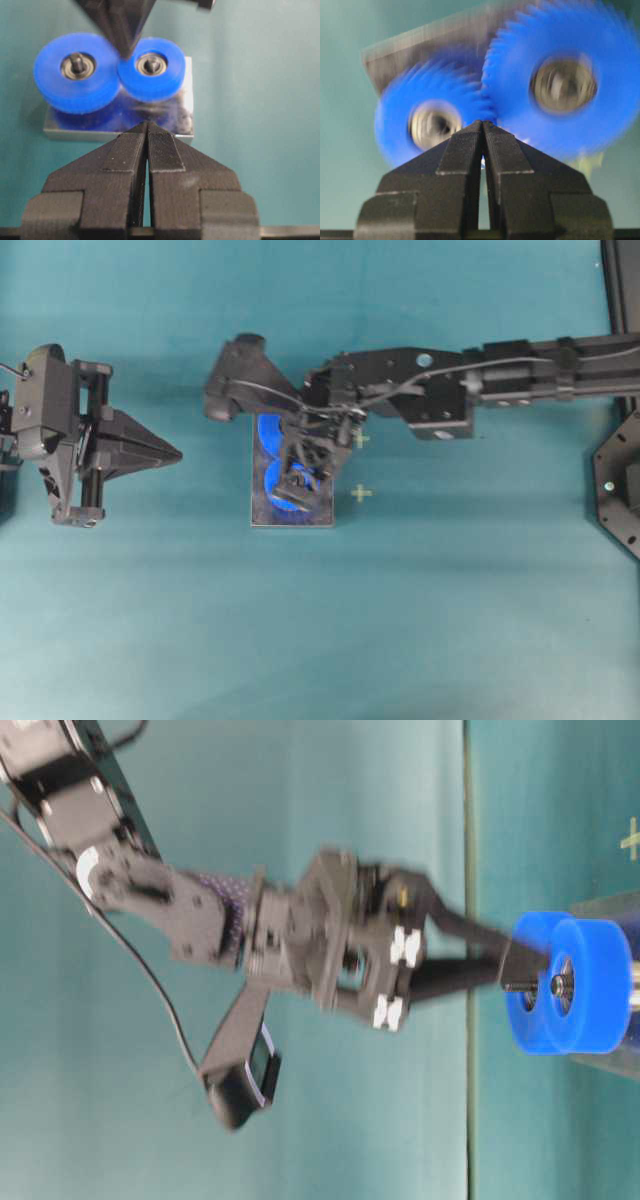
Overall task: Fit the small gear onto the shaft.
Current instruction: 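Open the right gripper and lift it off the seated gear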
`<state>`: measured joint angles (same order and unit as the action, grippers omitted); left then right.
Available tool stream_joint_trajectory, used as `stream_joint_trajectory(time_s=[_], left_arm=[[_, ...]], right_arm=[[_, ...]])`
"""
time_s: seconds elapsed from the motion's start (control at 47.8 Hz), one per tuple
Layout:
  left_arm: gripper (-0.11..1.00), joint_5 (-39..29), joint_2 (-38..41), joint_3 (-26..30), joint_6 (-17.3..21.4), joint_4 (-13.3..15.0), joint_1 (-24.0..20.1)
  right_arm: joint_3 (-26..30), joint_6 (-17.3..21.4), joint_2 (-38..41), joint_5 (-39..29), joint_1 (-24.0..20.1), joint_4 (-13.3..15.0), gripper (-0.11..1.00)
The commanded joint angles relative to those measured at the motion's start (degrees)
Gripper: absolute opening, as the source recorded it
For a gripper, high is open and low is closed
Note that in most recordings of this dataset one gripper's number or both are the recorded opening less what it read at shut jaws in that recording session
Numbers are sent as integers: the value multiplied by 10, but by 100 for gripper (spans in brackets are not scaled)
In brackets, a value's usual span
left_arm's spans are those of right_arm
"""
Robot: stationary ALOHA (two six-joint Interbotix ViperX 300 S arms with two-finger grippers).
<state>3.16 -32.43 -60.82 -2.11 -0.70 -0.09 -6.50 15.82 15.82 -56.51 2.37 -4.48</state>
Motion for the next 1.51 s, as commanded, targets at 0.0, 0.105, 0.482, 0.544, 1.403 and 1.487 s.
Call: stream_joint_trajectory(time_s=[0.0,0.105,0.482,0.544,1.403,1.487], left_arm=[[0,5,-3,5,-1,-2,1],[0,4,-3,5,-1,-1,0],[0,5,-4,5,-1,-1,0],[0,5,-4,5,-1,-2,1],[0,5,-10,-6,-1,-2,6],[0,5,-11,-6,-1,-2,6]], right_arm=[[-11,22,-30,-12,-21,-4,10],[-19,42,-54,-13,-40,-9,10],[-34,69,-85,77,-34,-4,13],[-30,69,-79,85,-29,-5,16],[11,72,17,33,-37,10,70],[13,72,0,29,-35,20,70]])
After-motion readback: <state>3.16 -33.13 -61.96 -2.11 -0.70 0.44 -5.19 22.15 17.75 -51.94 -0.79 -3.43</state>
